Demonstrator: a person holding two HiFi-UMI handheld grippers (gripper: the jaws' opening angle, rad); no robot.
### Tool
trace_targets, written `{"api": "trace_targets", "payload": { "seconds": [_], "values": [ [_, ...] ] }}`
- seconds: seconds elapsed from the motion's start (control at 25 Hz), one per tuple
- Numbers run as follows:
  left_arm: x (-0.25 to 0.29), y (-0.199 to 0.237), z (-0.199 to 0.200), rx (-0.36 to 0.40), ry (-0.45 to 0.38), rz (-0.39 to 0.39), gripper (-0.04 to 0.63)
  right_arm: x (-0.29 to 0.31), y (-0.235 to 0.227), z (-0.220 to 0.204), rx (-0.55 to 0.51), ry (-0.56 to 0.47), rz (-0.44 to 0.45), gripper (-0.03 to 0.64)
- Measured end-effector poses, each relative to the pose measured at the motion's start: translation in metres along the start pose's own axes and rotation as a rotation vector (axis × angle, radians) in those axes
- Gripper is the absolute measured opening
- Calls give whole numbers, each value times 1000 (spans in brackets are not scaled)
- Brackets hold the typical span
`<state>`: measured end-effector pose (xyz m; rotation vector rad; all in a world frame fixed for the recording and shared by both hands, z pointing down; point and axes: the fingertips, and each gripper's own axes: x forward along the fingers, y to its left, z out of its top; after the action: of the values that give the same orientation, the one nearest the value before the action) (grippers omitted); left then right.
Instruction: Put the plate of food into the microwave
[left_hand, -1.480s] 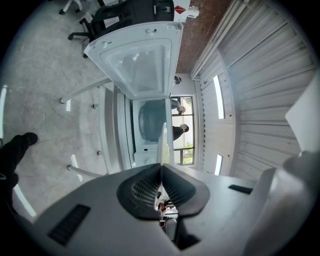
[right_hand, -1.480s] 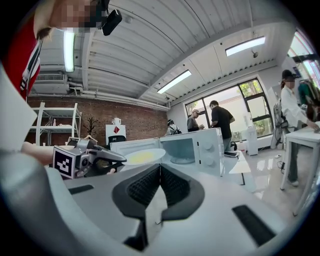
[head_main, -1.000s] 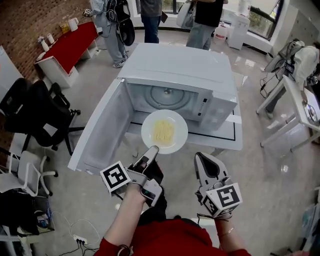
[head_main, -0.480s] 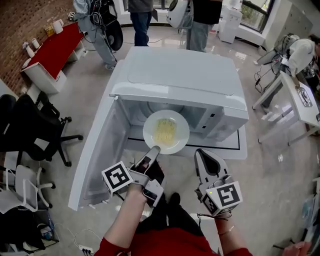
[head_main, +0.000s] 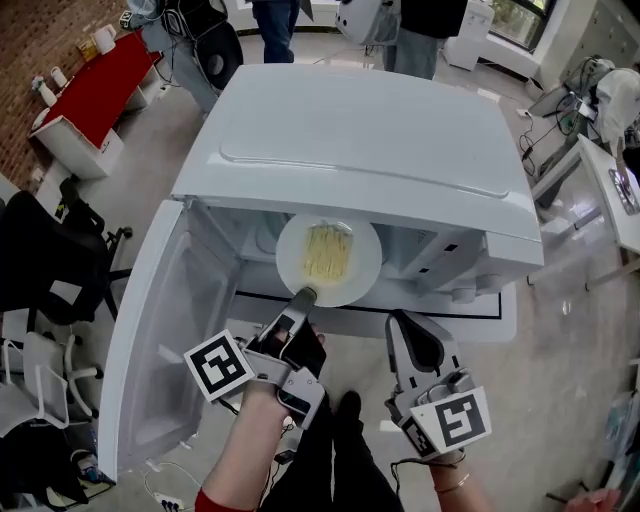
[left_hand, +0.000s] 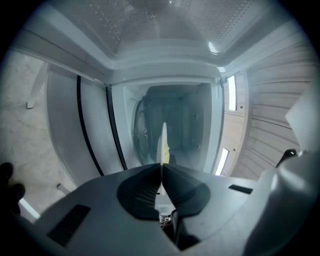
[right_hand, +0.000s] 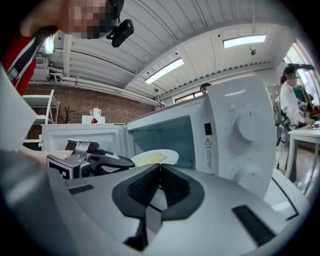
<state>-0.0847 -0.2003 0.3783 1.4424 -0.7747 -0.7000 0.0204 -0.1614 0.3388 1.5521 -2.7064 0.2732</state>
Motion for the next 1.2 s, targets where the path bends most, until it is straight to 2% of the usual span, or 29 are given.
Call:
{"api": "trace_targets", "payload": {
  "seconds": [0.16, 0.44, 0.6, 1.2],
  "values": [
    [13, 12, 14, 27, -20, -2, 19, 17, -2, -19, 7, 22, 20, 15],
    [32, 17, 32, 65, -35, -30, 20, 42, 1, -20, 12, -45, 55, 15],
    [41, 24, 40, 100, -36, -18, 19, 48, -7, -34, 18, -18, 53, 15],
    [71, 28, 59, 91, -36, 10, 20, 59, -20, -37, -5, -29, 36, 15]
  ]
}}
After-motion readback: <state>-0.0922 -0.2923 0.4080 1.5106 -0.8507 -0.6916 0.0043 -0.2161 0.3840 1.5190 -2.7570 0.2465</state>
